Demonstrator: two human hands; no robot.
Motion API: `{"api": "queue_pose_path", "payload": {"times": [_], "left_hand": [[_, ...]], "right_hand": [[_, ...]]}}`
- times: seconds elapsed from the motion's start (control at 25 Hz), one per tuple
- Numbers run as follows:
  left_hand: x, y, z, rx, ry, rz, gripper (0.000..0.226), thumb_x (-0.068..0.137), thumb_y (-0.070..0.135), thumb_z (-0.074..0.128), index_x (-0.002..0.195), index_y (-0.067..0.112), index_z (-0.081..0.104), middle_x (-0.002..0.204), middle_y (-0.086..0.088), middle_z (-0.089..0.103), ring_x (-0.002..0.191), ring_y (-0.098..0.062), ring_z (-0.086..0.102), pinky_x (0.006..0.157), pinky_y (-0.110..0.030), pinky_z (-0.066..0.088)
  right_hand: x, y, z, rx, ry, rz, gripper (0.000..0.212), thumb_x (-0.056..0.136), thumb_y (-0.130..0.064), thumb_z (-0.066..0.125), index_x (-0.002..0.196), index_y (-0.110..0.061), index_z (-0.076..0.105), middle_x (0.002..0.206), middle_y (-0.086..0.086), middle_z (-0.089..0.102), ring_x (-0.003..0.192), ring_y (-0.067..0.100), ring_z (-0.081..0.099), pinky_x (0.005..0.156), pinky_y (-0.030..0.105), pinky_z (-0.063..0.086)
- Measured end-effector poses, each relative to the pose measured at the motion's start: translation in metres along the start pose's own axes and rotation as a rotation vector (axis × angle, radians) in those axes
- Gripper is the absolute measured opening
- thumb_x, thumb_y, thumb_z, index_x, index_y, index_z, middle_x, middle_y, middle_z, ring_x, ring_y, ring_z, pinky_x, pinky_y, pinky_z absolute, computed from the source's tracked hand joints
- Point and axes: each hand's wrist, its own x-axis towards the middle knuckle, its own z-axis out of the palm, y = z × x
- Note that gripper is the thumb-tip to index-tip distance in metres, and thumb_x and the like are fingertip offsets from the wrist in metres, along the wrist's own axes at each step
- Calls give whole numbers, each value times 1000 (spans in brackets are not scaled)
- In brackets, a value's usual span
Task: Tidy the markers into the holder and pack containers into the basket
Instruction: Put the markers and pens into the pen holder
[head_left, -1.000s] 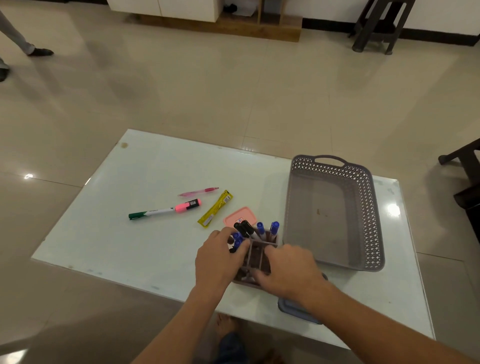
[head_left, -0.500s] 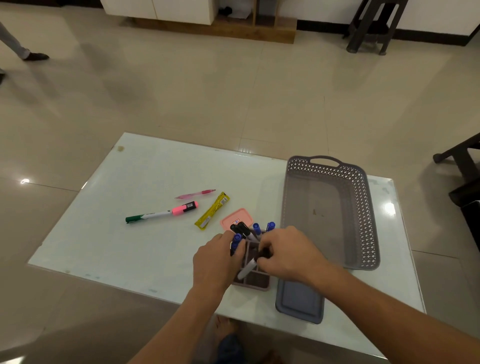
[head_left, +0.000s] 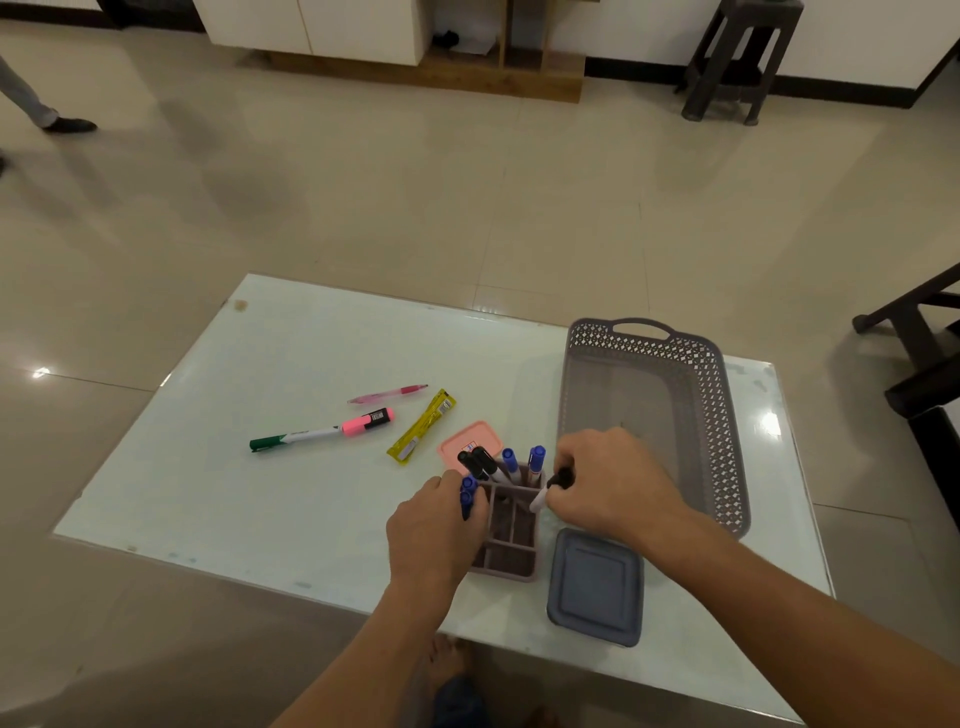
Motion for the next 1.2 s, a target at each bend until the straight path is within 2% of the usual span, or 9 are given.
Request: {"api": "queue_pose_path", "payload": {"times": [0.12, 0.28, 0.36, 0.56, 0.72, 0.92, 1.04, 1.2], "left_hand": [[-2, 3, 1, 17, 9, -5, 36, 98, 61, 38, 113, 32, 53, 86, 16, 51, 68, -9, 50, 53, -18, 31], [-2, 0, 1, -62, 81, -32, 55, 93, 70, 38, 133, 34, 48, 112, 12, 61, 86, -11, 63, 63, -20, 42], [-1, -1, 2, -74, 93, -26, 58, 92, 71, 39, 135, 33, 48, 116, 11, 61, 89, -11, 64, 64, -20, 43], [4, -2, -1, -164, 158, -69, 63, 88, 72, 43, 135, 30, 50, 117, 8, 61, 92, -11, 63, 67, -21, 48], [13, 1, -9, -242, 221, -76, 60, 89, 68, 43, 132, 27, 51, 113, 7, 59, 90, -13, 61, 66, -25, 45], [19, -1, -6, -288, 190, -79, 57, 88, 69, 44, 130, 30, 50, 108, 10, 56, 85, -12, 61, 67, -25, 46], [23, -10, -5, -393, 213, -174, 53, 92, 66, 39, 127, 28, 52, 101, 12, 54, 78, -14, 60, 68, -29, 46], [31, -25, -11, -450, 260, -253, 45, 98, 58, 39, 124, 26, 56, 98, 12, 58, 71, -10, 58, 70, -26, 37]], "right_hand": [[5, 4, 15, 15, -15, 32, 10, 81, -30, 68, 84, -20, 67, 72, -1, 68, 66, 16, 64, 57, 31, 56], [14, 7, 29, 55, -31, 69, 10, 81, -31, 69, 84, -23, 64, 75, -2, 66, 69, 15, 64, 65, 33, 59], [17, 9, 35, 79, -45, 95, 12, 78, -31, 71, 84, -21, 67, 74, -2, 67, 68, 14, 65, 65, 34, 61], [19, 4, 57, -13, -78, 80, 14, 85, -31, 65, 95, -21, 64, 83, 1, 67, 76, 20, 66, 73, 38, 61], [27, 4, 65, -47, -63, 95, 23, 90, -33, 61, 108, -19, 64, 93, 4, 68, 84, 26, 68, 75, 37, 60], [26, 8, 61, -37, -86, 133, 29, 85, -45, 61, 104, -23, 65, 85, -2, 67, 74, 20, 64, 71, 33, 59], [30, 10, 50, -36, -61, 134, 39, 83, -53, 62, 109, -24, 64, 89, -1, 69, 78, 22, 64, 71, 32, 56], [39, 14, 30, -32, -49, 153, 54, 78, -65, 65, 113, -24, 64, 96, 0, 70, 86, 20, 66, 77, 36, 59]]}}
